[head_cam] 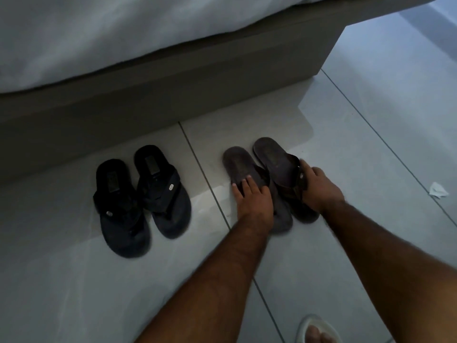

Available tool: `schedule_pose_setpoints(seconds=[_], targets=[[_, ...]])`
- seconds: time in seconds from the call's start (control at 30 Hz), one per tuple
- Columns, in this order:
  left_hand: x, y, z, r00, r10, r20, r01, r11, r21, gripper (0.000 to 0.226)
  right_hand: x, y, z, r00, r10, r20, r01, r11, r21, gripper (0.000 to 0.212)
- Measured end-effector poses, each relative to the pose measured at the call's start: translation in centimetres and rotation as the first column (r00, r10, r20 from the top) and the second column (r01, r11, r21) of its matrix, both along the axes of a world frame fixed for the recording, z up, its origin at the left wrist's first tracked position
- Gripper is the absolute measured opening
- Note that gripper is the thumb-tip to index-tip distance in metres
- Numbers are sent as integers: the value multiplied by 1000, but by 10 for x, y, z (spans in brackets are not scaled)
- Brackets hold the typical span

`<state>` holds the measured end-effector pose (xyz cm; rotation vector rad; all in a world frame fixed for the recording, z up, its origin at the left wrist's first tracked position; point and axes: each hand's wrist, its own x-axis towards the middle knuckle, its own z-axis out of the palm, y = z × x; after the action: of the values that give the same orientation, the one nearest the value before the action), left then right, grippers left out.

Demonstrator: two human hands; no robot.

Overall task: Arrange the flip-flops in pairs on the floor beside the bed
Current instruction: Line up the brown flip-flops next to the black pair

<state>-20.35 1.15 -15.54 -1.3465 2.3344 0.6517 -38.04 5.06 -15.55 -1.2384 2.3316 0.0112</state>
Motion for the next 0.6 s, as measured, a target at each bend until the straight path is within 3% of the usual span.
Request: schedule_pose_setpoints(seconds=[0.13, 0.3, 0.6], targets=[[9, -42, -3, 999, 33, 6, -33, 999, -8, 83, 22, -22, -8, 982, 152, -113, -159, 986, -57, 73], [24, -81, -7, 999, 35, -4, -35, 999, -22, 105, 36, -58, -15, 992, 110, -63, -114, 991, -73, 72], [27, -131, -8, 1000, -12, 22, 12, 1000, -17, 110, 37, -115, -8, 993, 117, -36, -118, 992, -35, 76]])
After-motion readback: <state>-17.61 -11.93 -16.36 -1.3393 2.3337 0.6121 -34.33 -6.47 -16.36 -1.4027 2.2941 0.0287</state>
